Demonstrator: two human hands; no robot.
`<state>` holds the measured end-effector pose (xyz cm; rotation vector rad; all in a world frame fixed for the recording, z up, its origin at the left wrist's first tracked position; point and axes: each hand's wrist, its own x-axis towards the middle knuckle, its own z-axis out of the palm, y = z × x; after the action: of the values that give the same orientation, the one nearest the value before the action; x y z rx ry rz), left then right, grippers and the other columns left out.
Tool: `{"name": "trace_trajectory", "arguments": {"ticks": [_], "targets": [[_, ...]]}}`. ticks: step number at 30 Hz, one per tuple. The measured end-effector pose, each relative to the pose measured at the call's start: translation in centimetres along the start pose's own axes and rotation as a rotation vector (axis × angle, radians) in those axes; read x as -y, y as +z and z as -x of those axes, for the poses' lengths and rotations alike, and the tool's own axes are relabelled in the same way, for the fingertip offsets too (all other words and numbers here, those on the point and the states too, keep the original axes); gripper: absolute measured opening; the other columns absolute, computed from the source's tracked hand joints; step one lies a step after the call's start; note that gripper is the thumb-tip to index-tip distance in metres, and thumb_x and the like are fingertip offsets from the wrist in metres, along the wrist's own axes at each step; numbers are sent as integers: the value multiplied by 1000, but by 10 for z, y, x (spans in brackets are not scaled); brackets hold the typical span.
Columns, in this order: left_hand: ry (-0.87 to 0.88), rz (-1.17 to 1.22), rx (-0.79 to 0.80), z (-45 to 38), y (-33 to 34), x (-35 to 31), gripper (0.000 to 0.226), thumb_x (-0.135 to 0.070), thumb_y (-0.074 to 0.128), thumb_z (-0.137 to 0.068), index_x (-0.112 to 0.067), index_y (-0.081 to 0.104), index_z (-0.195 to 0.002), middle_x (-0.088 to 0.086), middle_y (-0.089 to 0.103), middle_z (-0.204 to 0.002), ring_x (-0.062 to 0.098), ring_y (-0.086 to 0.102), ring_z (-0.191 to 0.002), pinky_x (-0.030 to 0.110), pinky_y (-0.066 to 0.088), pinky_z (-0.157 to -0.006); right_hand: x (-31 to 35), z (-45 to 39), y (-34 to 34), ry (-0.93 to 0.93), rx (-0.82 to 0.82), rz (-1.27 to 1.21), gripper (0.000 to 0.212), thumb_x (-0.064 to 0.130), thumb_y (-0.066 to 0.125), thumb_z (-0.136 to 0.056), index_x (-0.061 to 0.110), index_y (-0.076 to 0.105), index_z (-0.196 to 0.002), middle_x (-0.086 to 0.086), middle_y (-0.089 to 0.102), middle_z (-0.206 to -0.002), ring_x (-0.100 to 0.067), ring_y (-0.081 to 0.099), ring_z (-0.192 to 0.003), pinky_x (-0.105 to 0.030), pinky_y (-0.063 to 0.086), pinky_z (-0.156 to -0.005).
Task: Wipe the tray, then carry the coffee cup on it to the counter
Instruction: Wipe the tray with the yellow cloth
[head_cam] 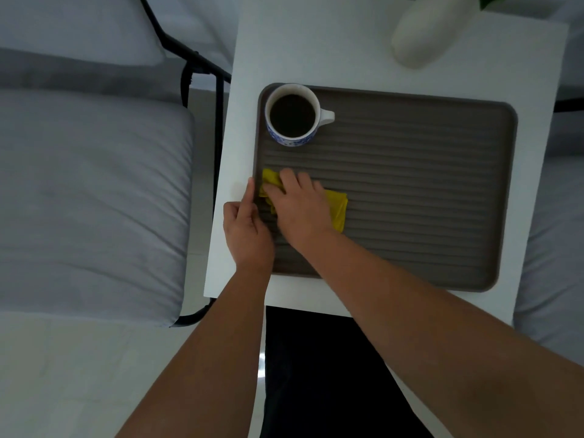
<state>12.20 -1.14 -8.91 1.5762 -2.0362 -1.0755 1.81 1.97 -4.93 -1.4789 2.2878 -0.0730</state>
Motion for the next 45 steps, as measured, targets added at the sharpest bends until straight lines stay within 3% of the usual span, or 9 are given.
{"name": "trace_trajectory", "arguments": {"ticks": [2,8,18,21,26,33,39,42,45], "targets": [[1,4,-1,0,0,0,54,2,39,-93,-27,46,-139,1,39,-91,17,47,-78,12,40,-78,-11,2,-3,-24,18,34,51,16,55,-86,21,45,-135,-14,38,-140,-35,42,-119,-46,37,-95],[4,12,-23,1,0,-3,50,0,40,-95,-24,48,-137,0,39,-91,16,47,-79,5,37,-80,-90,56,-2,133,-22,105,48,20,37,-71,19,69,-107,-20,61,-100,-39,59,-76,-41,46,-64],[-6,7,-20,0,0,-3,50,1,40,-95,-24,47,-138,2,40,-92,15,46,-81,-1,34,-78,-185,133,-4,700,-161,-80,52,1,54,-74,10,56,-125,-28,49,-112,-47,51,-93,-52,47,-81],[-21,19,0,0,0,-3,52,3,39,-94,-24,47,-138,2,40,-93,16,46,-82,-1,33,-77,-141,107,7,613,-167,-221,38,13,50,-81,29,53,-115,-15,54,-108,-37,56,-93,-46,50,-81],[-5,46,8,-1,-2,0,50,1,38,-95,-23,48,-138,3,41,-93,14,47,-79,4,37,-79,-51,47,18,82,-102,-114,45,11,61,-64,14,67,-108,-19,62,-96,-38,58,-74,-40,46,-61],[-17,70,13,-2,-1,1,49,1,37,-96,-23,49,-137,4,41,-91,13,45,-78,4,37,-77,-17,14,2,-159,-6,96,45,14,61,-80,17,58,-125,-17,53,-126,-37,53,-107,-44,44,-84],[-41,54,5,-1,-1,-2,49,-2,38,-97,-27,49,-137,0,40,-91,9,43,-75,2,36,-79,-79,53,-2,-42,-21,144,43,15,46,-71,17,68,-108,-20,62,-99,-38,59,-73,-39,47,-60],[-50,55,8,0,-1,-3,50,0,38,-96,-27,49,-137,-1,40,-91,8,43,-76,4,37,-80,-134,93,-3,92,-28,96,51,8,60,-60,16,67,-110,-24,60,-96,-42,58,-70,-44,49,-61],[-52,58,13,-1,-1,-4,49,-1,38,-96,-27,49,-137,0,40,-91,11,46,-78,11,42,-81,-183,134,-10,400,-101,21,53,-2,59,-71,17,64,-120,-26,58,-104,-46,57,-78,-51,52,-68]]}}
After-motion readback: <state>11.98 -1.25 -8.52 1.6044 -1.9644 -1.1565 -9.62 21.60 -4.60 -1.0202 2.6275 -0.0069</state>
